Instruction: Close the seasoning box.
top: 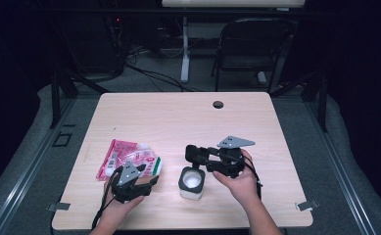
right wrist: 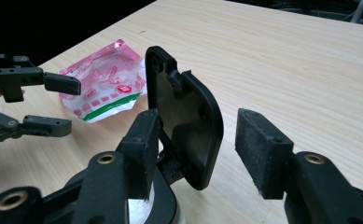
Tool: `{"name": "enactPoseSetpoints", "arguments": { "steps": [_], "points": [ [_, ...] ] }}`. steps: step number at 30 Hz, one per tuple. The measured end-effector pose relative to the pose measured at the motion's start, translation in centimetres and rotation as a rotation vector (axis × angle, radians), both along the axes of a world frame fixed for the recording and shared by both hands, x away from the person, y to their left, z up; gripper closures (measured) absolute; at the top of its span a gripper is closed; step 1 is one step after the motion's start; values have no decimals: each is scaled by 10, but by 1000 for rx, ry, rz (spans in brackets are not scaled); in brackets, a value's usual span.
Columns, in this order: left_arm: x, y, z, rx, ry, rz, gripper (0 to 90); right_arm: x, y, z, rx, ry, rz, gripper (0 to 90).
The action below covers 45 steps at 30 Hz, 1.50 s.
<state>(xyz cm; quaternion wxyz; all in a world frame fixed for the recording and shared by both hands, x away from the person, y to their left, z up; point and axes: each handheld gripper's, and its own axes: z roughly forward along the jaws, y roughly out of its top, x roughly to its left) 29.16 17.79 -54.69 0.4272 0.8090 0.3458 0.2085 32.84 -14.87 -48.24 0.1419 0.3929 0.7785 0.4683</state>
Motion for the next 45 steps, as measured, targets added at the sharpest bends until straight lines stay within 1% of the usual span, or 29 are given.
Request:
{"name": "enactPoseSetpoints", "arguments": {
  "steps": [2,4,8,9,11,13,17,22,26,30,33,37,41,45],
  "points": [
    [0,0,0,4,0,-4,359,1,1,-1,5,-5,-4,514],
    [-1,-1,1,-2,-1,-6,359,1,1,-1,1,-1,-2,528],
    [-2,-2,2,-15,0,-11,359,2,3,-1,0,-10,3,545],
    [-2,-2,3,-12,0,-13,359,1,3,-1,-10,-11,4,557],
    [-3,-3,3,-9,-1,-16,359,1,3,0,-11,-11,5,567],
    [-3,-3,4,-6,-1,-17,358,0,3,0,-2,-14,10,604],
    [-5,-4,5,-6,-8,-20,359,0,3,0,3,-15,15,635],
    [-6,-5,6,-8,-14,-24,359,-1,4,1,-4,-23,15,643],
    [-6,-6,7,-5,-16,-26,359,-1,3,1,-12,-20,16,654],
    [-6,-5,7,-4,-17,-24,359,-2,3,2,-19,-29,17,712],
    [-7,-6,7,-4,-19,-22,359,-2,1,3,-22,-27,19,757],
    [-7,-7,7,-3,-22,-23,359,-2,1,2,-33,-42,31,767],
    [-8,-8,7,3,-22,-25,359,-4,1,3,-48,-47,41,772],
    [-9,-8,8,-2,-28,-31,358,-5,1,4,-57,-53,48,775]
  ]
}}
